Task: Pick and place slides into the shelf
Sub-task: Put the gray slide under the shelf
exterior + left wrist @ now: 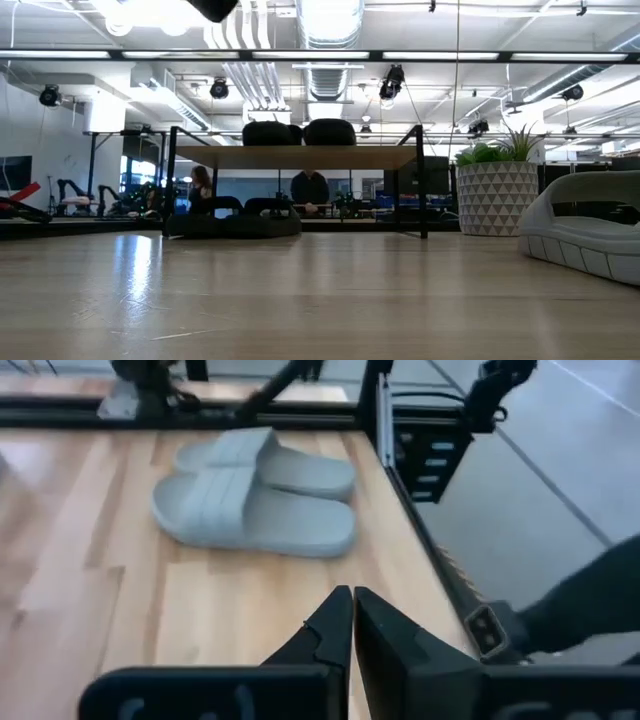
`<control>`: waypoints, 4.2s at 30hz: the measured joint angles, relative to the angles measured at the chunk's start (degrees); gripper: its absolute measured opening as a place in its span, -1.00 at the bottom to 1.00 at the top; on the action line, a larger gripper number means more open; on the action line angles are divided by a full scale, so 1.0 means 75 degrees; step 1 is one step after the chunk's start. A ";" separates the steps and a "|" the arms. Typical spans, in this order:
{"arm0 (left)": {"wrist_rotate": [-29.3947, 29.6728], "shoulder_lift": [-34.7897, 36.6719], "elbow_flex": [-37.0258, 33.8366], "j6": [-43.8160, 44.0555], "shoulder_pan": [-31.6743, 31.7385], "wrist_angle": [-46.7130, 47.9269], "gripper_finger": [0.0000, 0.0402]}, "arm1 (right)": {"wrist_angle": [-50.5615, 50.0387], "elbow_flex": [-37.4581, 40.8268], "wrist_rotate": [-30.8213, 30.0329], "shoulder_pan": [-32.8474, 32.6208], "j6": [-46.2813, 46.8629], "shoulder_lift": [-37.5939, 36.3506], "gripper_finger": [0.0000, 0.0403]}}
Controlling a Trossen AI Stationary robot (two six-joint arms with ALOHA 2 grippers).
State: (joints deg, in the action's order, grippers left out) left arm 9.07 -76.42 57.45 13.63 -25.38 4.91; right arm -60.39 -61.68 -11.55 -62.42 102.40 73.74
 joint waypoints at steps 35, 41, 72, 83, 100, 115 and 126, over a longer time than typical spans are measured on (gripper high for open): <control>0.2806 -0.1716 0.2993 0.6740 -0.3210 0.9882 -0.65 | -0.2265 -0.3036 -0.3078 0.1433 -0.4265 0.5640 0.09; 0.2734 -0.1242 0.2794 0.7157 -0.3479 0.9885 -0.68 | -0.3900 -0.3267 -0.2817 0.2016 -0.3310 0.6389 0.12; 0.3334 0.1368 0.0288 0.8806 -0.3594 1.0003 -0.68 | 0.2718 -0.0958 -0.4190 0.5394 -1.2894 0.4145 -0.95; 0.4469 0.2356 -0.0710 0.9741 -0.3579 1.0020 -0.68 | 0.3991 -0.1090 -0.4048 0.7302 -1.5307 0.4178 -0.95; 0.3928 0.2785 -0.1116 0.9616 -0.3573 1.0513 -0.68 | 0.5044 -0.2222 -0.4895 0.7368 -1.4921 0.6070 -0.79; 0.3670 0.3380 -0.1116 0.8657 -0.3573 1.0885 -0.68 | 0.2881 -0.3683 -0.4801 0.7442 -1.3113 0.6509 -0.09; 0.3696 0.3488 -0.1116 0.8524 -0.3573 1.0900 -0.68 | 0.3028 -0.4101 -0.4468 0.7421 -1.3367 0.6659 -0.03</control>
State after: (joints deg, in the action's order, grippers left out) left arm 36.80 -50.26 49.08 77.57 -52.18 86.66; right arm -37.68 -92.44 -45.06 -6.75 2.15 123.69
